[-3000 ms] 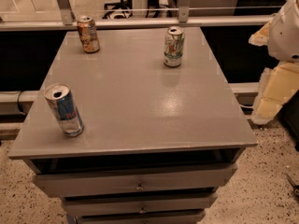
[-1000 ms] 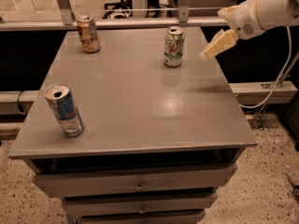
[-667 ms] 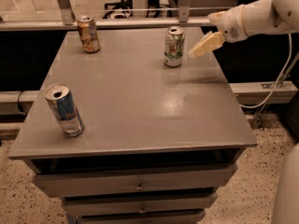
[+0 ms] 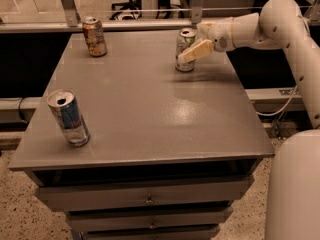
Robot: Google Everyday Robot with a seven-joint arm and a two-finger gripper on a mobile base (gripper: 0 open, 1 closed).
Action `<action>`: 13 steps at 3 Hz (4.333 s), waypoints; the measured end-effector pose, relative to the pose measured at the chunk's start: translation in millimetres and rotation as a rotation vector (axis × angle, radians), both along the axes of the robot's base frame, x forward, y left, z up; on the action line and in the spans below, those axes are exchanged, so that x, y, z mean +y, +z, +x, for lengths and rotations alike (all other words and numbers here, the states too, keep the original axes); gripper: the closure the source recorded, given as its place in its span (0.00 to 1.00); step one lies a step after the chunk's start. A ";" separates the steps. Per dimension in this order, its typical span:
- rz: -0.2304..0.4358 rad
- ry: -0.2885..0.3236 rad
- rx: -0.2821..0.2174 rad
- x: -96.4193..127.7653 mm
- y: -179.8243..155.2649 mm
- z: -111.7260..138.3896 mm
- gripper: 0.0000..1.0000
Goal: Move 7up can near redbull can
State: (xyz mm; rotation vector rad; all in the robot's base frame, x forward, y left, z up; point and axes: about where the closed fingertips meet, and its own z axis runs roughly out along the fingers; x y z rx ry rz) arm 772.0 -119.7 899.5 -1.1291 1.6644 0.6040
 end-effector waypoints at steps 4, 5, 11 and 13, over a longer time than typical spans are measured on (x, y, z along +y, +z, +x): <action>0.137 0.204 0.044 49.2 70.8 -112.5 1.00; 0.135 0.206 0.046 52.1 66.8 -107.2 1.00; 0.476 0.874 0.066 258.5 17.3 -276.8 0.75; 0.462 0.927 0.065 271.0 10.5 -288.2 0.20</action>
Offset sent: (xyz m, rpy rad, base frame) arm -0.0372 0.0414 0.0131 0.0870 0.0731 0.1414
